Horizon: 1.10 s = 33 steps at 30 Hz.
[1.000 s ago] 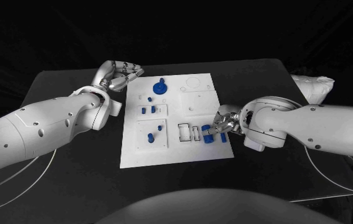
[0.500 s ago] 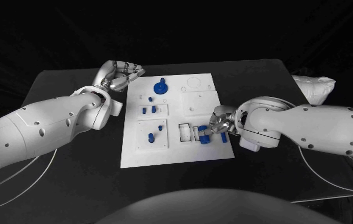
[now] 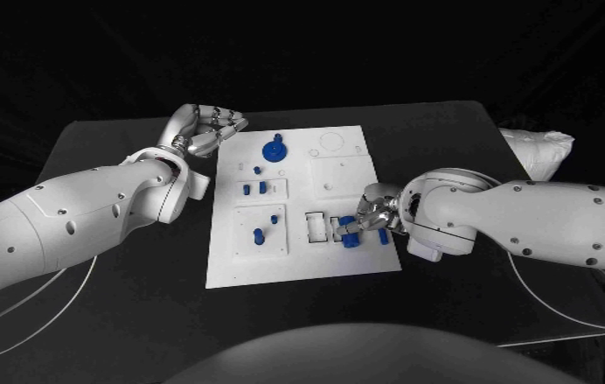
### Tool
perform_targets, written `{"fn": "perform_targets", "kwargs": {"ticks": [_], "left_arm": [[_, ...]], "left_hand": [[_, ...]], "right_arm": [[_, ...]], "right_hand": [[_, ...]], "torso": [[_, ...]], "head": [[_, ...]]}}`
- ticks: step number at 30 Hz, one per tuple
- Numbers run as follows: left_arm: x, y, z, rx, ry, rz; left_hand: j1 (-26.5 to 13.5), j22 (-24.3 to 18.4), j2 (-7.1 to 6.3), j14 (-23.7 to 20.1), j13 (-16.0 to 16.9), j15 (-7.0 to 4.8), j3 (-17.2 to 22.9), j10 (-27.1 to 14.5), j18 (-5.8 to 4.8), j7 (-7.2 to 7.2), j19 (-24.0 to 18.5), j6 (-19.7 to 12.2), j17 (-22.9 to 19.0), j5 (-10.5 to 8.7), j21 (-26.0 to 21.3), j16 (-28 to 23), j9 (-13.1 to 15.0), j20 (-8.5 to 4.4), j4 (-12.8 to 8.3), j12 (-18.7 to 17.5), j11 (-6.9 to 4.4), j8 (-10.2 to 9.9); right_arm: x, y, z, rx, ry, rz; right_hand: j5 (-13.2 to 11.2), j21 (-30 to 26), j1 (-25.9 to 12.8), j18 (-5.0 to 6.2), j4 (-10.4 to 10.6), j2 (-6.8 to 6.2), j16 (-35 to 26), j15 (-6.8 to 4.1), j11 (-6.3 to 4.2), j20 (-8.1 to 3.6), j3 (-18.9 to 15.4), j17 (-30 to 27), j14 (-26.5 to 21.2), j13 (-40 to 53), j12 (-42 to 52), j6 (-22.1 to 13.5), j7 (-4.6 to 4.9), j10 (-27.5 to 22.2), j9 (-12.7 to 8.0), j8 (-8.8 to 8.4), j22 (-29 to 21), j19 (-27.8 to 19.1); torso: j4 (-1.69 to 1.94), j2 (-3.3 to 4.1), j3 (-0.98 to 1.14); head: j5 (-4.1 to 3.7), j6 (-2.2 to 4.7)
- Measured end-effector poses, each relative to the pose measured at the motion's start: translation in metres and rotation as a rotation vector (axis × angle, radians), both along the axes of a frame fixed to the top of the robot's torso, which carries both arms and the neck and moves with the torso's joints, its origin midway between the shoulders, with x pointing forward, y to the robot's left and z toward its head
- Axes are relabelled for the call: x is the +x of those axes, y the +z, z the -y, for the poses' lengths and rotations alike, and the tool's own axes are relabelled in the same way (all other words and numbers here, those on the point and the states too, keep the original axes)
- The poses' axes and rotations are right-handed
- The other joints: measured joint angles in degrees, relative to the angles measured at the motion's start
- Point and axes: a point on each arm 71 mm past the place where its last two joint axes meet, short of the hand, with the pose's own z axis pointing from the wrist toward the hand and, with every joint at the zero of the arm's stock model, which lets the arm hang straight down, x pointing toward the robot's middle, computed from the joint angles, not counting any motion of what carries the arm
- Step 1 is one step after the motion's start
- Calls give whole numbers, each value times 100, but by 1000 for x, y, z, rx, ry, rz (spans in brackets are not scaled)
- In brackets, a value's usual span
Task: Assemble the parts on the task board
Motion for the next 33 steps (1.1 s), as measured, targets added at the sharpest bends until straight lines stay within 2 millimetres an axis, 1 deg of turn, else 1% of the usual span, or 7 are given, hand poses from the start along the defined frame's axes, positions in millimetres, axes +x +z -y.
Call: {"fn": "perform_targets", "kwargs": {"ticks": [9, 12, 22, 25, 28, 31, 33], "left_arm": [[0, 0, 0, 0, -1, -1], [0, 0, 1, 0, -2, -1], [0, 0, -1, 0, 0, -1], [0, 0, -1, 0, 0, 0], [0, 0, -1, 0, 0, 0], [0, 0, -1, 0, 1, 0], [0, 0, -2, 1, 2, 0]], "left_hand": [[23, 0, 23, 0, 0, 0, -16, 0, 0, 0, 0, 0, 0, 0, 0, 0, 0, 0, 15, 0, 0, 0], [23, 0, 23, 0, 0, 0, -16, 0, 0, 0, 0, 0, 0, 0, 0, 0, 0, 0, 16, 0, 0, 0], [23, 0, 23, 0, 0, 0, -15, 0, 0, 0, 0, 0, -1, 0, 0, 0, 0, 0, 15, 0, 0, 0], [23, 0, 23, 0, 0, 0, -15, 0, 0, 0, 0, 0, -1, 0, 0, 0, 0, 0, 15, 0, 0, 0], [23, 0, 23, 0, 0, 0, -15, 0, 0, 0, 0, 0, -1, 0, 0, 0, 0, 0, 15, 0, 0, 0], [23, 0, 23, 0, 0, 0, -16, 0, 0, 0, 0, 0, -1, 0, 0, 0, 0, 0, 15, 0, 0, 0], [23, 0, 23, 0, 0, 0, -15, 0, 0, 0, 0, 0, -1, 0, 0, 0, 0, 0, 15, 0, 0, 0]], "right_arm": [[0, 1, -1, 13, -4, -5], [-1, 1, -1, 21, -12, -5], [-2, -2, 6, 81, -88, -23], [-3, -2, 9, 109, -123, -34], [-4, -2, 12, 140, -158, -48], [-5, -1, 15, 171, -190, -61], [-5, 0, 16, 187, -207, -69]], "right_hand": [[-229, 0, 341, 0, -289, 123, 0, 21, 0, 42, 312, 0, 20, 0, 0, 102, -33, -1, 34, -100, 0, 1], [-201, 0, 456, 0, -253, 75, 0, 21, -5, 41, 348, -1, 20, -1, 0, 267, -75, -2, 34, -377, 0, 1], [-245, 0, 614, -1, -206, -82, 0, 21, -63, 41, 396, -1, 20, -1, 0, 464, -110, 1, -196, -520, -1, 1], [-256, 0, 699, 0, -183, -105, 0, 21, -121, 41, 420, -2, 20, -1, 0, 590, -97, 5, -823, -531, -1, 1], [-257, 0, 703, 0, -182, -97, 0, 21, -126, 41, 434, -2, 20, -1, 0, 643, -148, 0, -1762, -531, -1, 1], [-268, 0, 703, 0, -182, -97, 0, 20, -146, 41, 435, -2, 19, -1, 0, 745, -231, -20, -3329, -532, -1, 1], [-277, 0, 739, 0, -241, -61, 0, 20, -146, 41, 494, -2, 19, -1, 0, 745, -231, -20, -3562, -588, -1, 1]], "torso": [[-2, 1, -3], [-2, 1, -3], [-1, 2, -2], [-1, 2, -2], [-1, 2, -1], [-1, 2, -1], [-1, 1, -2]], "head": [[-4, 0], [-2, 0], [16, 0], [22, 0], [39, 0], [46, 0], [46, 0]]}}
